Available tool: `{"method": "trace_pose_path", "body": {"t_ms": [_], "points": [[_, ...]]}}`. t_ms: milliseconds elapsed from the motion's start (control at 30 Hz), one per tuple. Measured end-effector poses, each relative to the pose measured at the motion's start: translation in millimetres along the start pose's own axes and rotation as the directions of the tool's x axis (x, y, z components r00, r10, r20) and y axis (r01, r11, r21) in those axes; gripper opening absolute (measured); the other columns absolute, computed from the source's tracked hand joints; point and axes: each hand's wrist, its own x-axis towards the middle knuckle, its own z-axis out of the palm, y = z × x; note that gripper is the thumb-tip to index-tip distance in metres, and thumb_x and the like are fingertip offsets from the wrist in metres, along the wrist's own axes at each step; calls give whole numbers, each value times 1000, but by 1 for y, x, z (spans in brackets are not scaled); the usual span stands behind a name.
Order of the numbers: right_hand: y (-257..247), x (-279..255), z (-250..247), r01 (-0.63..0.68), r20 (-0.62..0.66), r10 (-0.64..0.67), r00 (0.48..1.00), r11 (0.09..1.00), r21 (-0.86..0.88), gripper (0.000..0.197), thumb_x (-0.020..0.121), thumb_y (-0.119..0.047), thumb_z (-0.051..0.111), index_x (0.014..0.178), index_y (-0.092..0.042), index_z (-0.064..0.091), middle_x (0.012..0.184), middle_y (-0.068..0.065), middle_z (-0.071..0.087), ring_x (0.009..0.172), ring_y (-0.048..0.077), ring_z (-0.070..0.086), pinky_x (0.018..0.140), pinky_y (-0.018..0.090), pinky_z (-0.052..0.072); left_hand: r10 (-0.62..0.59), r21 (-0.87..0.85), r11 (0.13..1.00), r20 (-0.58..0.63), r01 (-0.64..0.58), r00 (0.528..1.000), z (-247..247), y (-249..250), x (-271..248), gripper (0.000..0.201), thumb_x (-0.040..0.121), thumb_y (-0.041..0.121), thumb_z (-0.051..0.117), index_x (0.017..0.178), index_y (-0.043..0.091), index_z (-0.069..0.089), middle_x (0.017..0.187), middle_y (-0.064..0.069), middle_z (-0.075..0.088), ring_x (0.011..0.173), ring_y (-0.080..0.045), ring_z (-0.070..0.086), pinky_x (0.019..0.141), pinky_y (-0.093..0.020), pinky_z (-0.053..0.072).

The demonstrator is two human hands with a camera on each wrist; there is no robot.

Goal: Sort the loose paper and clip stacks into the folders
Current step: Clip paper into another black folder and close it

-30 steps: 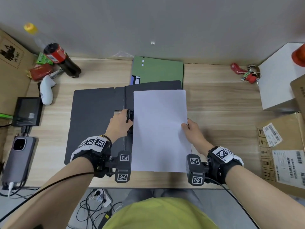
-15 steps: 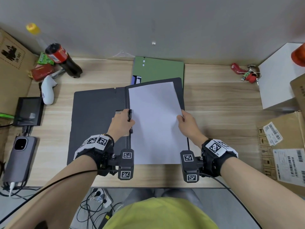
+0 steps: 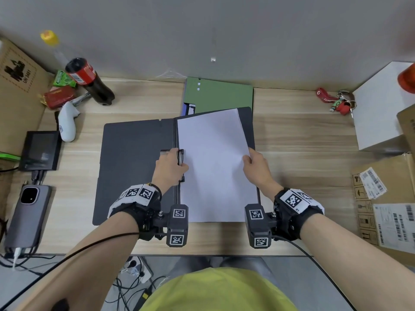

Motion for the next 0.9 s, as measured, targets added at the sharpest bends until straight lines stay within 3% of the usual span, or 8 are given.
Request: {"method": "trace_pose_path", "body": {"t_ms": [133,233,333,467,533,600,733,900], "points": [[-2,-3,-1,-13,-19,13,1000,1000,16,19,91,-2,29,87,7,45,66,4,31,63,19,27,48,24,25,-12,-32,999,-21,11,1000,2,-1,0,48,85,14,57,131,5,47,93,-14,65,80,-27,57,75,-29,40],[-7,-6,1,-41,28,40,999,999,25,34,91,-1,27,104,-9,57,67,3,36,64,17,30,51,24,30,-26,-42,999,-43,25,999,5,-7,1,49,81,16,59,128,5,50,89,-14,67,87,-30,62,89,-35,43],[-13,-8,-1,-35,84,36,996,999,-11,53,91,0,24,129,-24,52,82,8,50,71,21,38,57,26,36,-39,-59,998,-53,36,998,6,-10,1,47,79,17,60,124,4,51,90,-15,67,88,-31,62,92,-37,45],[-16,-9,-3,-85,87,87,992,996,-20,54,91,0,24,134,-22,49,83,3,51,65,16,39,53,22,35,-31,-84,996,-67,25,997,7,-12,-2,51,83,19,61,130,5,48,98,-14,65,95,-31,58,94,-37,39],[-17,-14,-4,-134,138,144,980,988,-74,51,95,-4,26,143,-17,37,104,3,58,82,18,52,65,24,42,-25,-101,995,-65,18,998,9,-15,-3,54,84,20,63,133,7,45,103,-13,63,92,-27,55,93,-36,39],[-17,-19,-5,-201,160,216,963,974,-101,52,98,-9,32,149,-11,19,139,11,43,119,28,47,88,30,40,-18,-138,990,-42,12,999,11,-20,-4,56,85,22,64,135,9,42,109,-11,62,89,-21,50,89,-34,40],[-18,-22,-3,-235,27,239,971,967,-94,62,95,-14,42,150,-12,13,151,12,22,133,28,32,101,34,33,11,-312,950,30,-2,999,6,-35,-6,47,90,16,57,135,15,45,116,-8,61,97,-21,55,84,-27,43],[-35,-28,15,-273,285,231,930,955,117,32,95,-13,49,127,-16,49,129,17,55,93,19,54,78,26,42,-60,-346,938,-90,25,994,-22,-92,-23,38,89,5,54,127,10,57,116,-12,61,104,-26,59,89,-28,44]]}}
